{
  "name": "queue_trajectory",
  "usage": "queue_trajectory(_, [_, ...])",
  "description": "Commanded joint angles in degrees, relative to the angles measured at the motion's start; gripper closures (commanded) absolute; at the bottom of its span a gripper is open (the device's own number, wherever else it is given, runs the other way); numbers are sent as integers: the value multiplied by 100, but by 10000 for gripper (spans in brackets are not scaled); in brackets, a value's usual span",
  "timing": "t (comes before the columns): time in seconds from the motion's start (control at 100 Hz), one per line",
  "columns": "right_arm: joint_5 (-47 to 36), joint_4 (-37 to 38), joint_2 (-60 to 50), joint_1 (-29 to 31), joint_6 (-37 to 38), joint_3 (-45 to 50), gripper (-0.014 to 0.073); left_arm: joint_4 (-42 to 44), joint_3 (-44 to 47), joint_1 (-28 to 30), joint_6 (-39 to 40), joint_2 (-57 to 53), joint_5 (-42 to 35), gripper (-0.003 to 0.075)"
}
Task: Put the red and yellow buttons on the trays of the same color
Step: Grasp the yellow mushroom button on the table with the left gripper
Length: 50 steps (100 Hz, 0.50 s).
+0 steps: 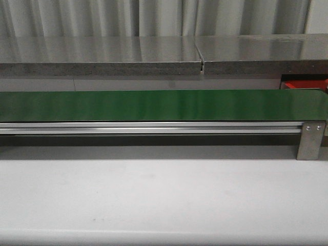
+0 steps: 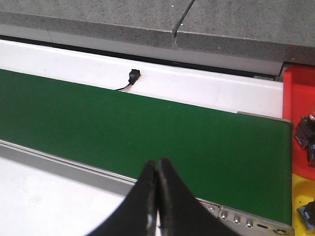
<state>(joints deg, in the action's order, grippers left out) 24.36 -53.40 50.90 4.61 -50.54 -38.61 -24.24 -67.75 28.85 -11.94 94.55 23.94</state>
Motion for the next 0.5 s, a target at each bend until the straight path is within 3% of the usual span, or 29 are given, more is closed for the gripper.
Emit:
queue_trajectory(0.0, [-210, -95, -83, -7, -33, -154, 669, -71, -211, 31, 3, -105, -299, 168])
queue_trajectory(0.23, [-210, -95, -83, -7, -33, -154, 669, -45, -286, 31, 3, 204, -503, 168])
queue_trajectory(0.49, [-210, -95, -83, -7, -33, -154, 669, -45, -887, 71, 3, 687, -113, 168])
